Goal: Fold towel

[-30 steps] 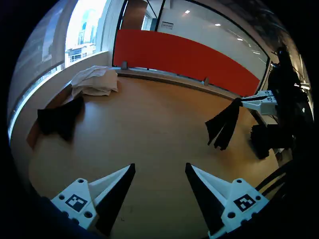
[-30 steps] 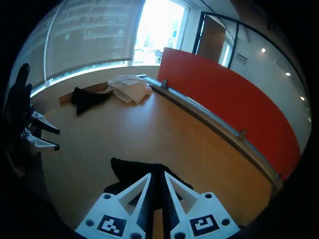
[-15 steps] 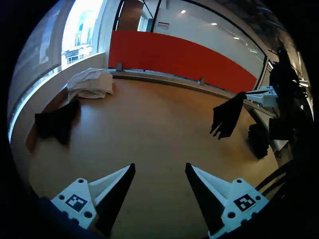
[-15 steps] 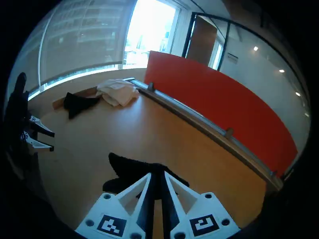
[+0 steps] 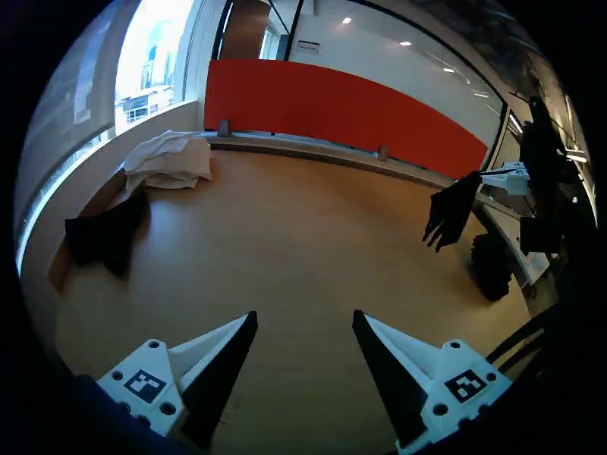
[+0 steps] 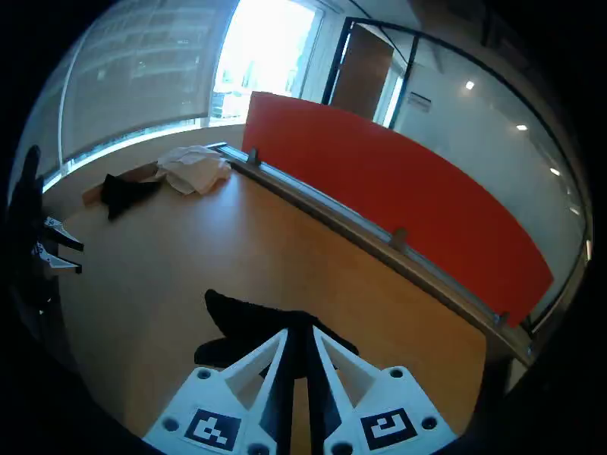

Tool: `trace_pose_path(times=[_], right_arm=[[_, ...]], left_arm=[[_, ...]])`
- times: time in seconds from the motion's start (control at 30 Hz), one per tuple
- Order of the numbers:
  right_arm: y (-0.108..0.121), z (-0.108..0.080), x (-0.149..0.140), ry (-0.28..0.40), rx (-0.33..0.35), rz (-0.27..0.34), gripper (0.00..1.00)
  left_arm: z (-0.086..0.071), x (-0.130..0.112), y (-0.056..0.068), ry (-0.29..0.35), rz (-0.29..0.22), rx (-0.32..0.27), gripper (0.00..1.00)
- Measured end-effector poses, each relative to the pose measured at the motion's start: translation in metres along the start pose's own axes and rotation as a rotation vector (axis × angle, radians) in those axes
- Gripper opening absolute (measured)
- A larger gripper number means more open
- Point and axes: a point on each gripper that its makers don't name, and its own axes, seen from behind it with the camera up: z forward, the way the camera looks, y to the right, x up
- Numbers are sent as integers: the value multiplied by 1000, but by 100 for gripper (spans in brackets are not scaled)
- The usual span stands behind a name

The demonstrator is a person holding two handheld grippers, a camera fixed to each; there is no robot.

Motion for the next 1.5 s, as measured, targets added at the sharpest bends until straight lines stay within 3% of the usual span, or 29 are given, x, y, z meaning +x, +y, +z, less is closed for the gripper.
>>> trace_pose_path(times=[0.5,0.83,1.17,1.5], right_arm=[[92,-21,-26,-38,-81,32,8],[146,-36,-46,-73,-129,33,8],[186,-56,-70,-105,-173,44,8],[198,-72,-92,-124,-192,71,8]], left_arm=[[1,-1,5,-12,5,26,93],[4,-3,15,-26,14,33,93],[9,-5,30,-39,28,24,93],[13,-2,44,-43,45,8,93]])
